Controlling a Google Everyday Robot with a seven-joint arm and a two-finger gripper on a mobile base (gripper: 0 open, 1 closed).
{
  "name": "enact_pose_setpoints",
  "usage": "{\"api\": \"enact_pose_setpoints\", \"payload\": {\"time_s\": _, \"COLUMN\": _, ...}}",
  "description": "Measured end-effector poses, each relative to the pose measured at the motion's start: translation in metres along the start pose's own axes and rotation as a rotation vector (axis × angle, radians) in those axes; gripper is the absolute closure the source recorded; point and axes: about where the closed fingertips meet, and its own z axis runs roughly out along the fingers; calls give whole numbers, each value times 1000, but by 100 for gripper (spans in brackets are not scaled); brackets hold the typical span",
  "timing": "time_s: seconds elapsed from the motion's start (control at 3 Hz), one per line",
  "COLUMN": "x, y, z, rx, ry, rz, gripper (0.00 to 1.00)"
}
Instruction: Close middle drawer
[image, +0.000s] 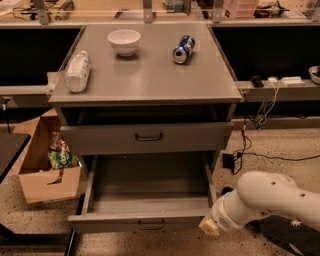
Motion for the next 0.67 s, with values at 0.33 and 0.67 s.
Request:
{"api": "enact_pose_setpoints", "payload": {"time_s": 0.33, "x": -5, "y": -6, "z": 9, "rx": 16, "ry": -34, "rz": 14, "gripper": 100}}
{"api": "enact_pose_setpoints", "payload": {"time_s": 0.67, "x": -5, "y": -6, "z": 9, "rx": 16, "ry": -33, "rz": 14, "gripper": 100}}
